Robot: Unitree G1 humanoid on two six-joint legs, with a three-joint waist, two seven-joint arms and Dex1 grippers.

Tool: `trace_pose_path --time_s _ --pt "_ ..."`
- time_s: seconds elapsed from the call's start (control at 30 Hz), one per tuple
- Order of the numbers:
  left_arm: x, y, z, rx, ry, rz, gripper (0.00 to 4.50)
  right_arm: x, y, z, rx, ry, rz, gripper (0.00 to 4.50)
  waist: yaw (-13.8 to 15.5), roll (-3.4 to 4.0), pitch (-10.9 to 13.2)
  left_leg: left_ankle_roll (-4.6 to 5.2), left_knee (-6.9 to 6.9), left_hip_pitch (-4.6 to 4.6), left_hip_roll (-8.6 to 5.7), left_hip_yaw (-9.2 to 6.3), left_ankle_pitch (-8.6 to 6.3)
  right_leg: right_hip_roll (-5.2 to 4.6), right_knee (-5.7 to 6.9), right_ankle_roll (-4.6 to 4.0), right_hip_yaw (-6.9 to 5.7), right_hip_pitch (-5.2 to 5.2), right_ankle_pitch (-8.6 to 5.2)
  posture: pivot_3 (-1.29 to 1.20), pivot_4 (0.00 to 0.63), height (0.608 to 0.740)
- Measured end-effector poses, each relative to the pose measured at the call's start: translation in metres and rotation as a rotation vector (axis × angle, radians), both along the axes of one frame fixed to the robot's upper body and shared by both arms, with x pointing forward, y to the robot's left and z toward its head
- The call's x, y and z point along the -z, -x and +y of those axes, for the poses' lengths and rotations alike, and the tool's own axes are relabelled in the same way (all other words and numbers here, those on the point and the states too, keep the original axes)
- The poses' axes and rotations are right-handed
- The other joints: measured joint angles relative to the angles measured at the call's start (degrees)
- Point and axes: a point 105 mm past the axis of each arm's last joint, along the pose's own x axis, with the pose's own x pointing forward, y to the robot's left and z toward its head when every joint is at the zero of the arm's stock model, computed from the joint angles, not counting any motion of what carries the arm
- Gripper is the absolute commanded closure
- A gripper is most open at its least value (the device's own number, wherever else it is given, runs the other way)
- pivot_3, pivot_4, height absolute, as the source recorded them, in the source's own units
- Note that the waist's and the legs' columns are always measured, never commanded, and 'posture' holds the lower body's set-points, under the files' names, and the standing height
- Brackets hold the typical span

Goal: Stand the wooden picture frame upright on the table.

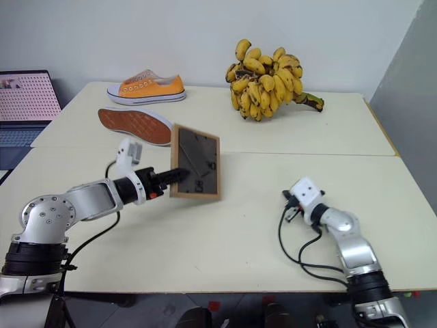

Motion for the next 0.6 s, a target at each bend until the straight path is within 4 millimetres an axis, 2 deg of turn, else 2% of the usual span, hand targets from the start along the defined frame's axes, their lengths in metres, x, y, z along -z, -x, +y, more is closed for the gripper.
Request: trace_pose_path --time_s 0.07,0.13,0.17,0.2,0.23,0.3,0.43,0.6 --pt "-0.010 0.000 -0.003 0.021 -0.040 -0.082 3.20 -0.026 -0.004 0.002 0.002 -0.077 -0.030 4.04 -0.10 0.07 0.12 0.00 -0.02 -0.02 0.03 0.01 0.00 0.00 0.02 -0.01 0.00 -0.02 -0.01 0.00 0.150 0.740" --pt "-0.019 0.002 -0.013 0.064 -0.052 -0.143 3.20 -0.075 -0.004 0.016 -0.046 -0.179 -0.115 3.57 -0.14 0.18 0.25 0.00 -0.01 -0.10 0.04 -0.02 0.00 0.00 0.06 -0.01 -0.02 -0.06 0.00 0.00 0.150 0.740" --pt "-0.026 0.005 -0.023 0.105 -0.043 -0.175 3.20 -0.110 0.000 0.031 -0.099 -0.238 -0.187 3.27 -0.06 0.18 0.25 0.01 -0.01 -0.12 0.08 -0.08 0.00 0.03 0.05 -0.01 -0.10 -0.05 0.00 0.00 0.150 0.740" --pt "-0.029 0.007 -0.028 0.129 -0.040 -0.194 3.20 -0.128 0.006 0.042 -0.138 -0.261 -0.226 3.06 -0.01 0.17 0.25 0.09 -0.02 -0.14 0.09 -0.11 -0.05 0.03 0.03 -0.02 -0.14 -0.04 -0.01 0.00 0.150 0.740" --pt "-0.031 0.008 -0.032 0.146 -0.040 -0.206 3.20 -0.138 0.010 0.048 -0.161 -0.277 -0.242 3.06 0.01 0.17 0.24 0.12 -0.02 -0.15 0.10 -0.11 -0.08 0.03 0.02 -0.03 -0.15 -0.04 -0.02 0.00 0.150 0.740" --pt "-0.034 0.010 -0.038 0.177 -0.035 -0.220 3.20 -0.146 0.015 0.063 -0.199 -0.337 -0.221 3.06 0.07 0.15 0.23 0.16 0.00 -0.23 0.09 -0.12 -0.11 0.02 0.01 -0.07 -0.17 -0.06 -0.04 0.00 0.150 0.740" --pt "-0.034 0.010 -0.044 0.205 -0.027 -0.216 3.20 -0.142 0.015 0.073 -0.208 -0.396 -0.147 3.06 0.21 0.15 0.25 0.16 0.09 -0.36 0.06 -0.11 -0.11 -0.03 0.02 -0.06 -0.18 -0.16 -0.04 0.00 0.150 0.740" --pt "-0.042 0.016 -0.059 0.293 -0.015 -0.230 3.20 -0.152 0.019 0.091 -0.271 -0.410 -0.147 3.06 0.03 0.15 0.24 0.18 0.08 -0.45 0.09 -0.13 -0.10 0.00 0.10 -0.06 -0.21 -0.31 -0.04 0.00 0.150 0.740"
